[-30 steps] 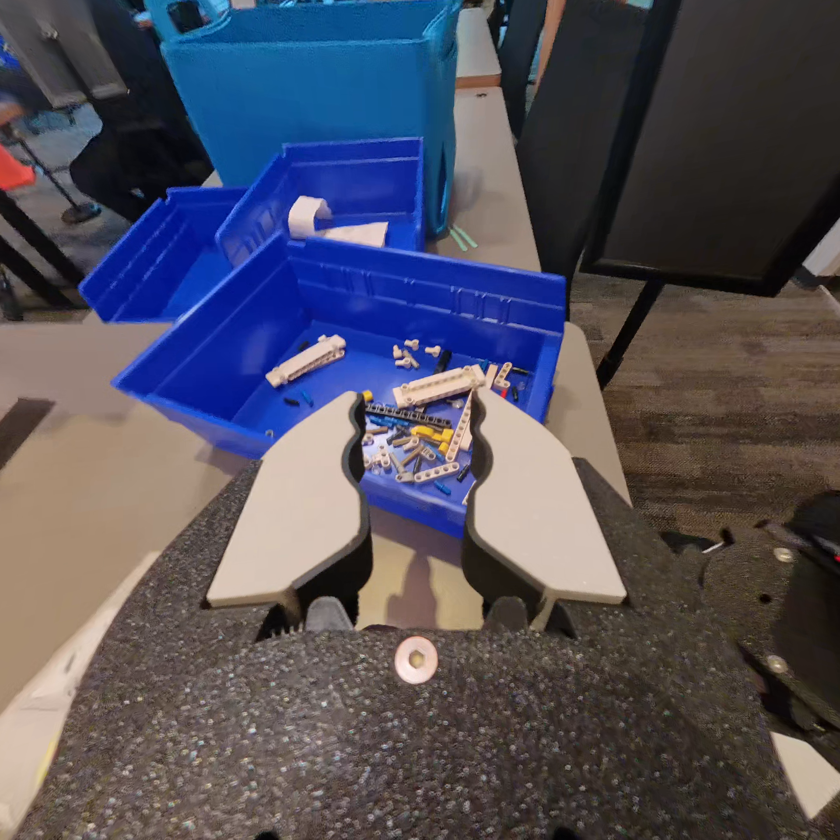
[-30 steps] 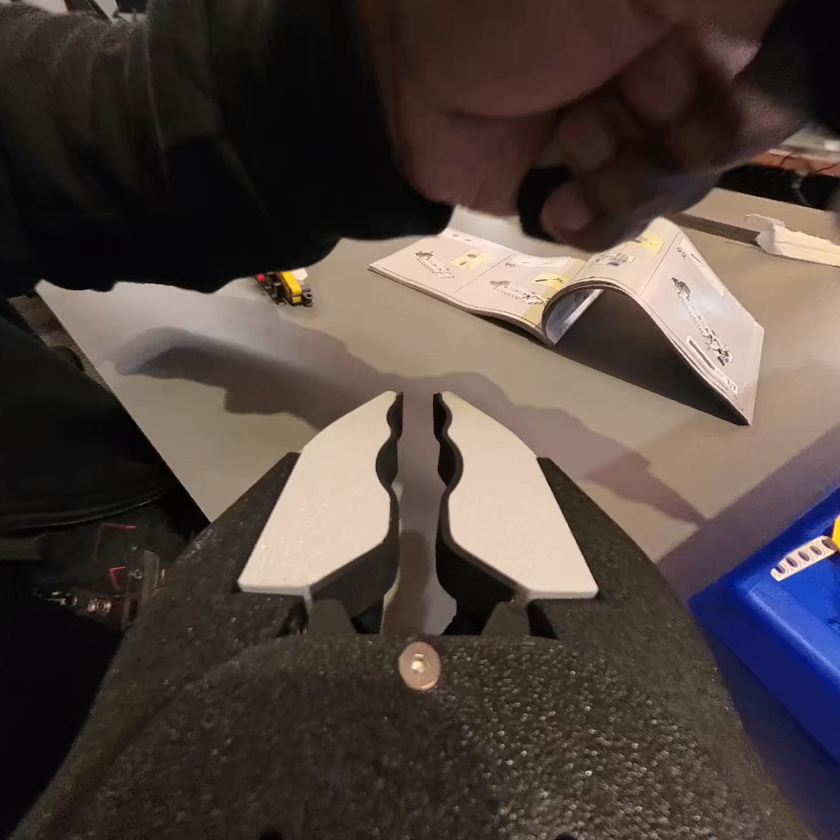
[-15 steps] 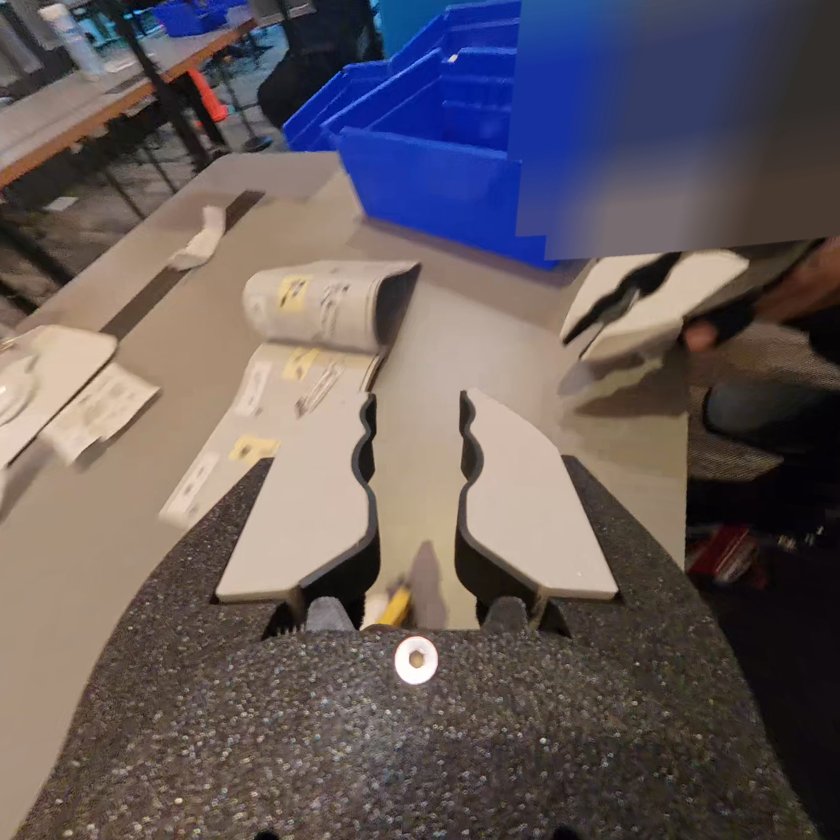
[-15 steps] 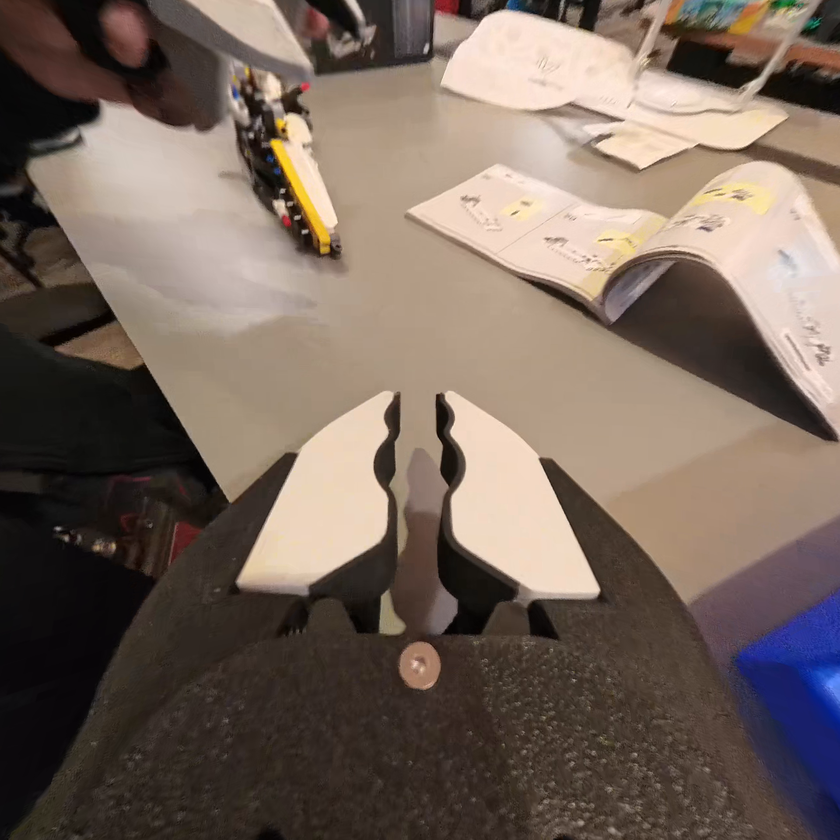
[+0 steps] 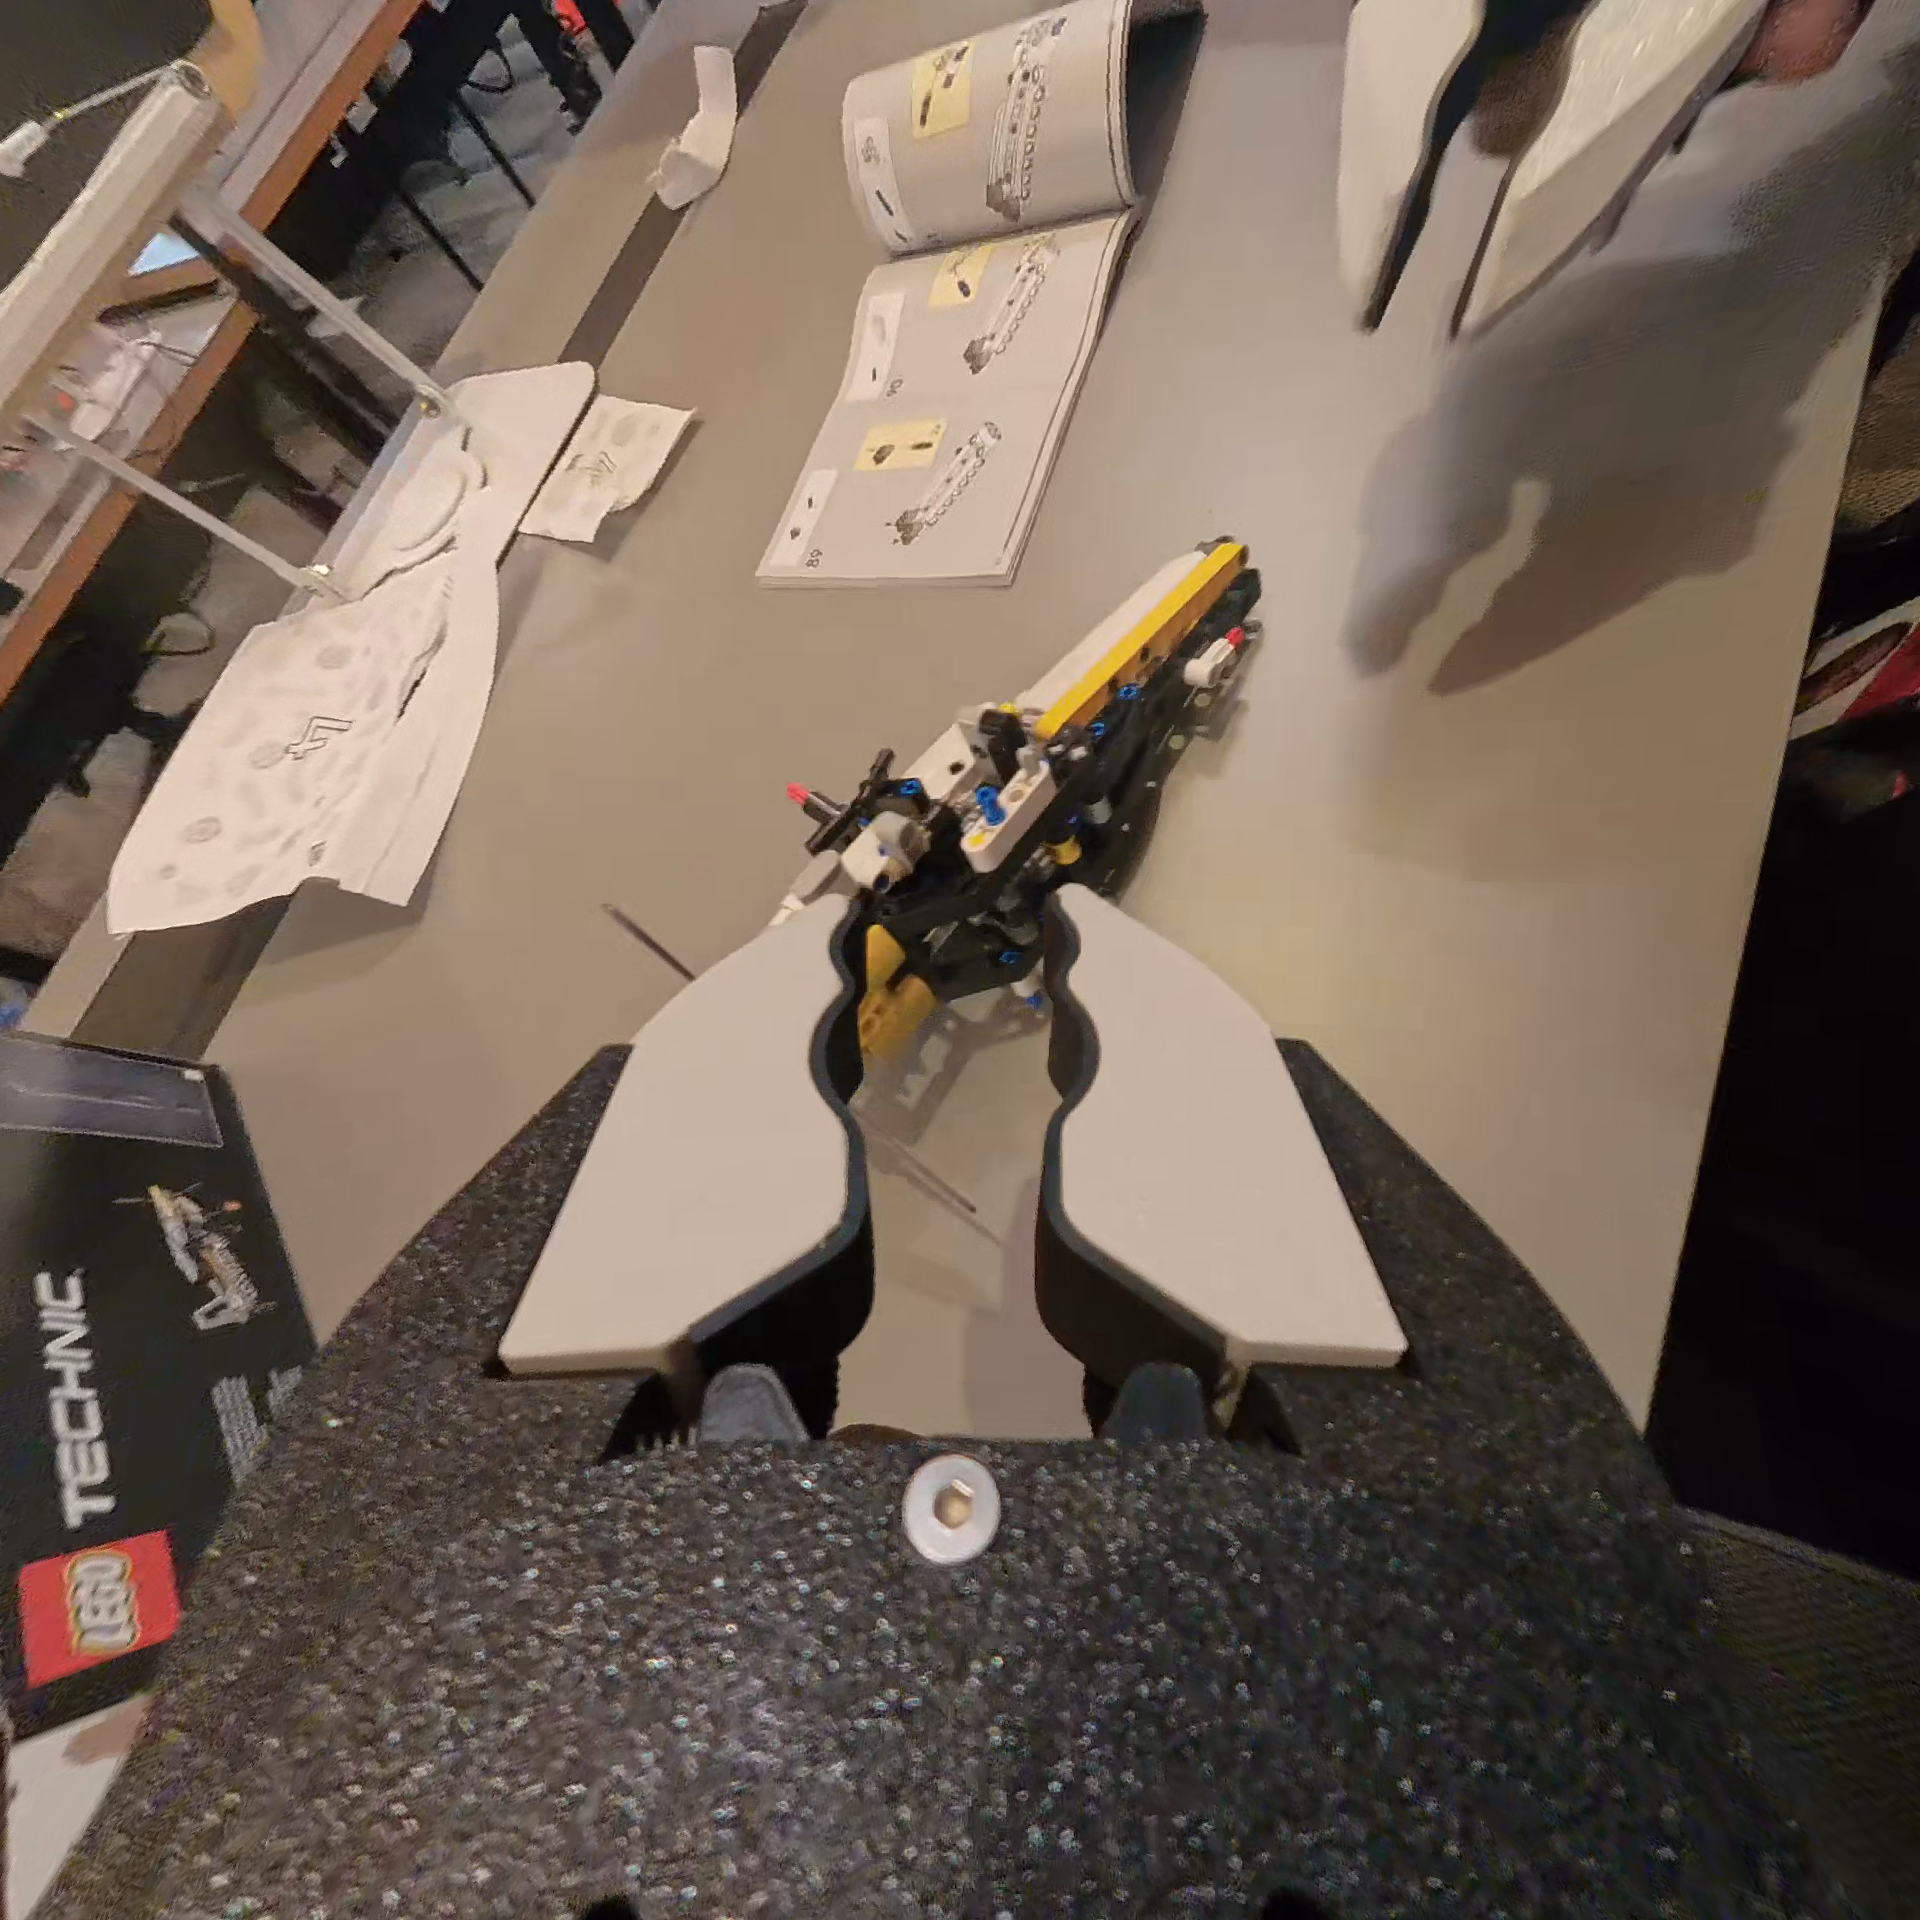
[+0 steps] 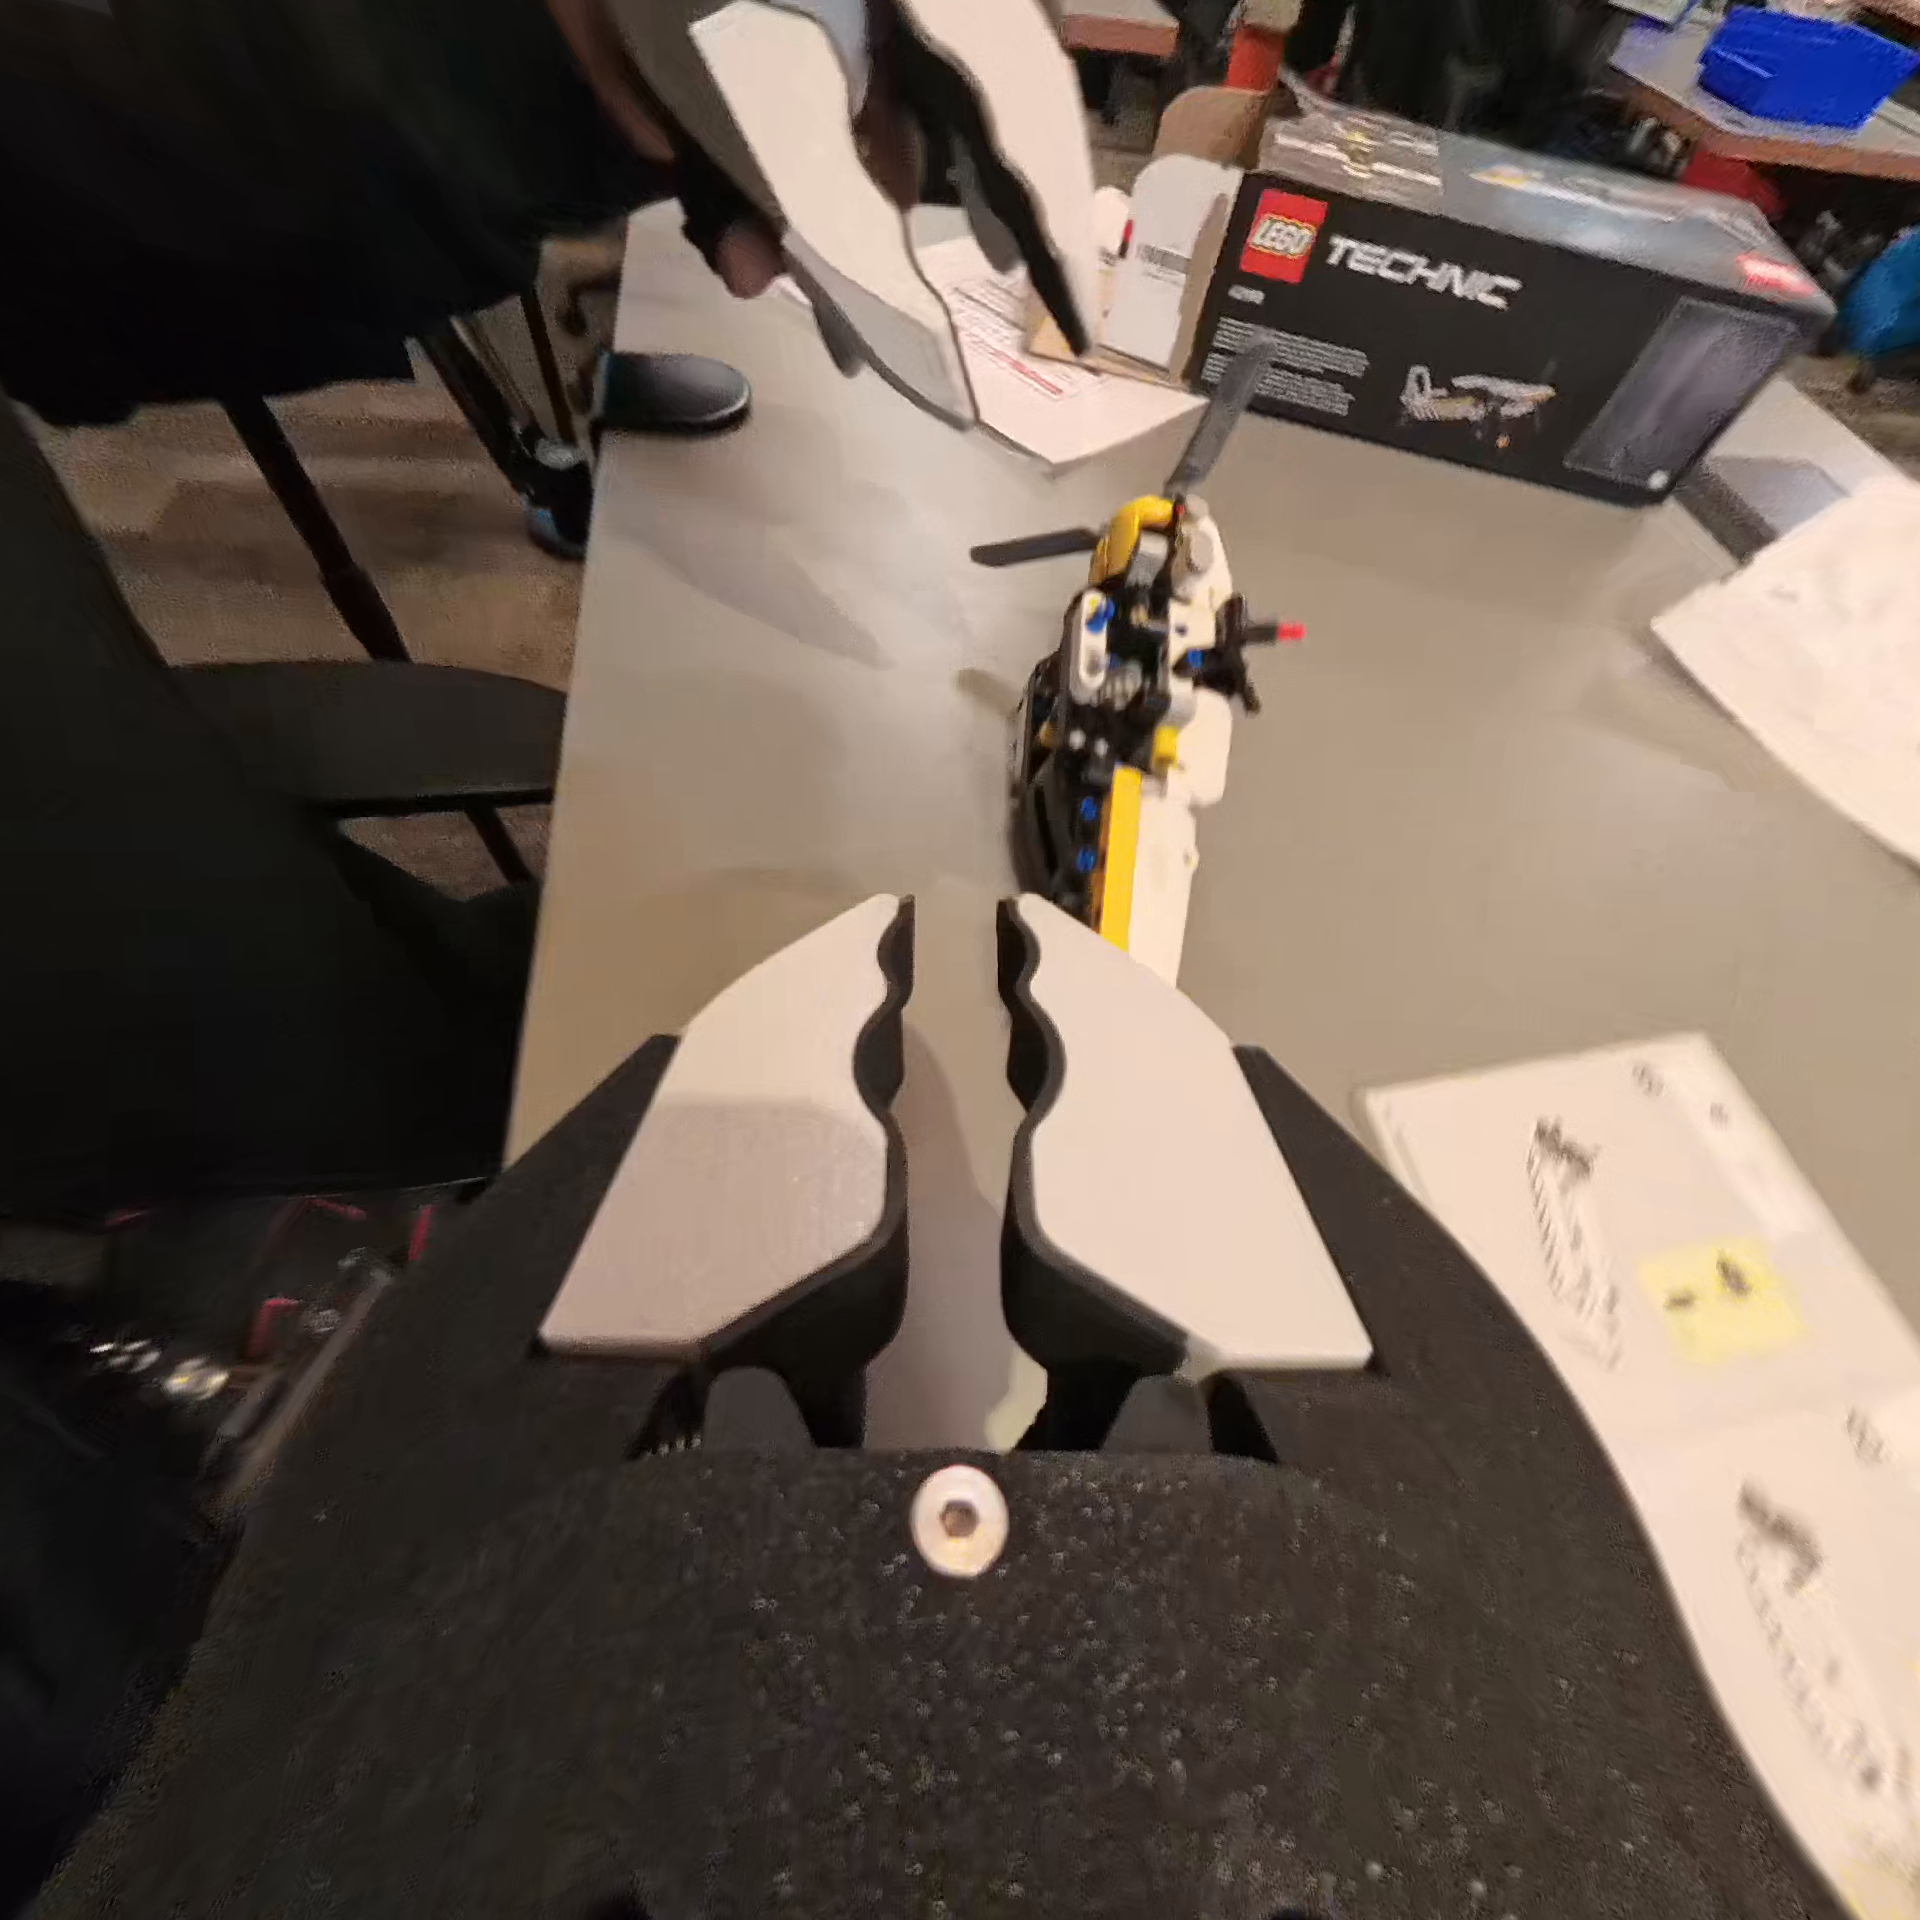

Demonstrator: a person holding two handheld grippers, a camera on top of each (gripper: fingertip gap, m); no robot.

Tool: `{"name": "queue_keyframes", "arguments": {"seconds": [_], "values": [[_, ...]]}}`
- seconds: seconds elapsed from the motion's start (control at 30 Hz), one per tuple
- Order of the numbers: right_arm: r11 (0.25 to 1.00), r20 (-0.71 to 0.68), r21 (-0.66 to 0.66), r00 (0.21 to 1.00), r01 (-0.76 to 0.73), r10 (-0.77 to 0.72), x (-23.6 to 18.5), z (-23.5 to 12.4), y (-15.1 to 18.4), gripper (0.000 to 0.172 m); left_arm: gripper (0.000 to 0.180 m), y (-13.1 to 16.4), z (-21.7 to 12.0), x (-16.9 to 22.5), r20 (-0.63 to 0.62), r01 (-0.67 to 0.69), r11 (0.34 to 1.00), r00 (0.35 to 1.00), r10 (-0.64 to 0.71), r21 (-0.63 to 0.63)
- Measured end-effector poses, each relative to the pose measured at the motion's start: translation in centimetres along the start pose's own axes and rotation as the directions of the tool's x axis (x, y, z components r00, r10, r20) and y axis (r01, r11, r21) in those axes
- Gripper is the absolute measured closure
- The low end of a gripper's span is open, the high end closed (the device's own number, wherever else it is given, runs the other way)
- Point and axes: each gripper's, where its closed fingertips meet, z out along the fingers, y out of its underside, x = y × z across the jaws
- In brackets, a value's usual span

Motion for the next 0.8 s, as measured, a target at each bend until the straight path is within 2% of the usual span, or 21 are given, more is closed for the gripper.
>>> {"name": "queue_keyframes", "arguments": {"seconds": [0.13, 0.3, 0.43, 0.53, 0.63, 0.8], "values": [[0.993, 0.029, -0.052, 0.994, 0.106, -0.105, 1.6, 4.8, -2.5, 0.157, 0.150, 0.0, 2.2, -1.6, -0.114, 0.018, 0.999, 0.993, -0.014, 0.033], [0.987, 0.029, -0.098, 0.992, 0.124, -0.121, 3.7, 9.3, -3.6, 0.157, 0.156, 0.8, 5.0, -1.9, -0.244, 0.004, 1.000, 0.970, -0.007, -0.013], [0.991, 0.032, -0.089, 0.994, 0.103, -0.101, 4.6, 10.9, -4.1, 0.158, 0.164, 0.6, 4.9, -1.3, -0.297, -0.090, 0.996, 0.951, 0.085, -0.003], [0.992, 0.061, -0.100, 0.995, 0.082, -0.076, 5.1, 11.5, -4.1, 0.161, 0.164, 0.8, 5.3, -1.2, -0.331, -0.148, 0.989, 0.934, 0.132, -0.023], [0.993, 0.099, -0.106, 0.994, 0.047, -0.036, 5.4, 12.1, -4.1, 0.161, 0.160, 1.4, 5.8, -1.2, -0.358, -0.174, 0.983, 0.922, 0.145, -0.050], [0.992, 0.164, -0.129, 0.986, 0.011, 0.010, 5.3, 12.7, -3.5, 0.165, 0.166, 1.7, 6.0, -0.9, -0.400, -0.165, 0.985, 0.907, 0.133, -0.045]]}}
